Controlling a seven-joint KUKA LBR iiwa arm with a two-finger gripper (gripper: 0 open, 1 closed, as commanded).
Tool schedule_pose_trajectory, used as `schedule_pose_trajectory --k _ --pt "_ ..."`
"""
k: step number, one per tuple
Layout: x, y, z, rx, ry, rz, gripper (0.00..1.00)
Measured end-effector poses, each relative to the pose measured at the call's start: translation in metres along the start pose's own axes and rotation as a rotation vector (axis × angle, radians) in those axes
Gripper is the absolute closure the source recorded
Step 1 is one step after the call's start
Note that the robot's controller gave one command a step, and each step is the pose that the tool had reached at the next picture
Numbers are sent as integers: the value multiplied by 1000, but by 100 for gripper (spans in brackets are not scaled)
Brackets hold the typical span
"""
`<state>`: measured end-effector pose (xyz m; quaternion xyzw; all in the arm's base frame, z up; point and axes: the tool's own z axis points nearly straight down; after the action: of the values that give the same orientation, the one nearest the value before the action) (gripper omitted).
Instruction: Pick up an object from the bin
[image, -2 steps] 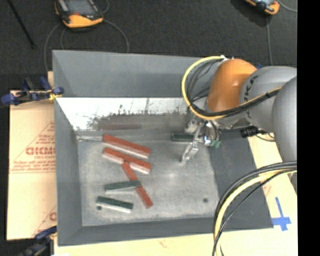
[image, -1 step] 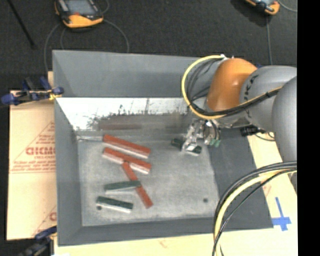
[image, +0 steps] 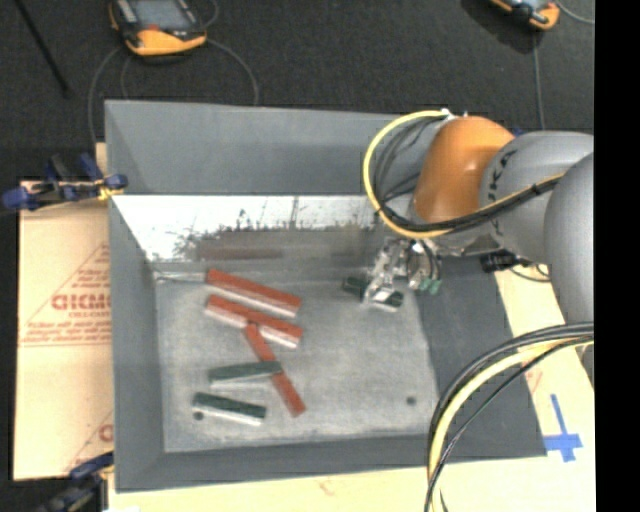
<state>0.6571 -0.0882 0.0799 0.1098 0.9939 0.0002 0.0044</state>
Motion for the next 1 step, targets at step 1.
schedule_pose_trajectory --k 1 --pt "-3 0 -38 1 -1 -1 100"
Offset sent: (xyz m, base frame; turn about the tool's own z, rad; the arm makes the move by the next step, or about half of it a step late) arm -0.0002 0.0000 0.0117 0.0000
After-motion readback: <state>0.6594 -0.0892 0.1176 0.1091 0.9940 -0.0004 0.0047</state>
